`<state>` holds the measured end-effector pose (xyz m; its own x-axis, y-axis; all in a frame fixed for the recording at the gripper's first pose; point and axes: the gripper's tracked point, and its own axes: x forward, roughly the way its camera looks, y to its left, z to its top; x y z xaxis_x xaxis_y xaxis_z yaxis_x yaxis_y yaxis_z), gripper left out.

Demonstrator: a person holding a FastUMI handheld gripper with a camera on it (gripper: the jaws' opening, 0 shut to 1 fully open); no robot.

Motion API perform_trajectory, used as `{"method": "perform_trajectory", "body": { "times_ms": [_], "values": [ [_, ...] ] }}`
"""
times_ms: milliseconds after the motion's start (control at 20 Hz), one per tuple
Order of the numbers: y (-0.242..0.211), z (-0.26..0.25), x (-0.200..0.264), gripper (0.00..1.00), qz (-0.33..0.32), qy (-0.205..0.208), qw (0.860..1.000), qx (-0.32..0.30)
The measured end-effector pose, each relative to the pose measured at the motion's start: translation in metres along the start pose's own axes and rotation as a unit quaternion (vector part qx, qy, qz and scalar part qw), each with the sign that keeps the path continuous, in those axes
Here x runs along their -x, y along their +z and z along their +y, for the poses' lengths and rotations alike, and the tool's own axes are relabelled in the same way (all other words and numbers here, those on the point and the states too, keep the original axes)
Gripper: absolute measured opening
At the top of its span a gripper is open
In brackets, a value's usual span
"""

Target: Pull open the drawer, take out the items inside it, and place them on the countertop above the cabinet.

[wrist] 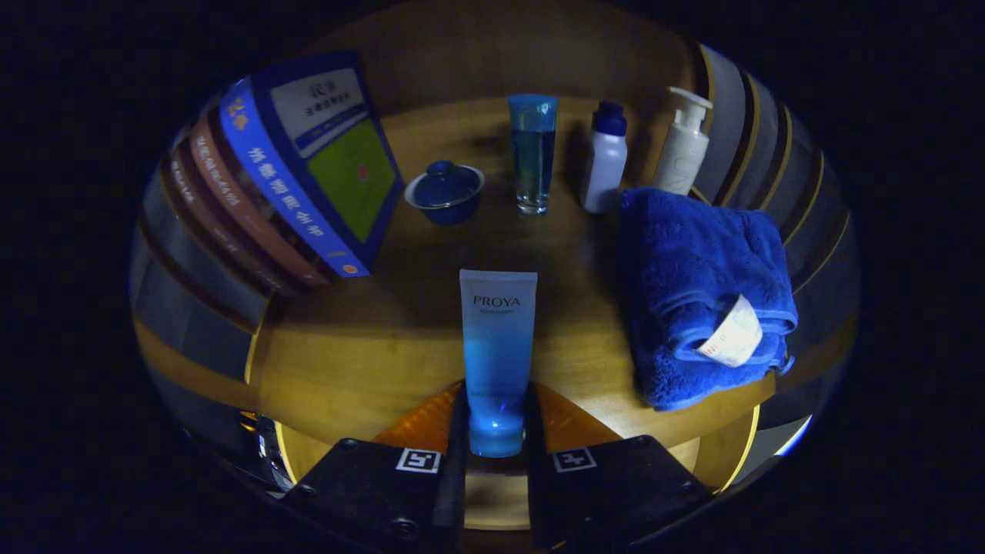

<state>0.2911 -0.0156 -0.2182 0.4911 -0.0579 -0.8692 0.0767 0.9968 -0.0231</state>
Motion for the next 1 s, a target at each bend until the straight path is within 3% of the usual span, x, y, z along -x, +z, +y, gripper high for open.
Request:
{"method": "perform_trajectory", "body": {
  "times_ms": [100, 200, 450, 750, 1000],
  "values": [
    [0.004, -0.003, -0.003, 0.38, -0.001, -0.004, 1.0, 0.002],
    [0.009, 0.0, -0.004, 0.46, -0.006, 0.005, 1.0, 0.001],
    [0.011, 0.0, 0.0, 1.0, -0.015, 0.005, 1.0, 0.004],
    [0.004, 0.008, 0.051, 1.0, -0.102, 0.026, 0.994, 0.013],
    [-0.028, 0.018, 0.133, 1.0, -0.203, 0.059, 0.977, 0.015]
  ]
}}
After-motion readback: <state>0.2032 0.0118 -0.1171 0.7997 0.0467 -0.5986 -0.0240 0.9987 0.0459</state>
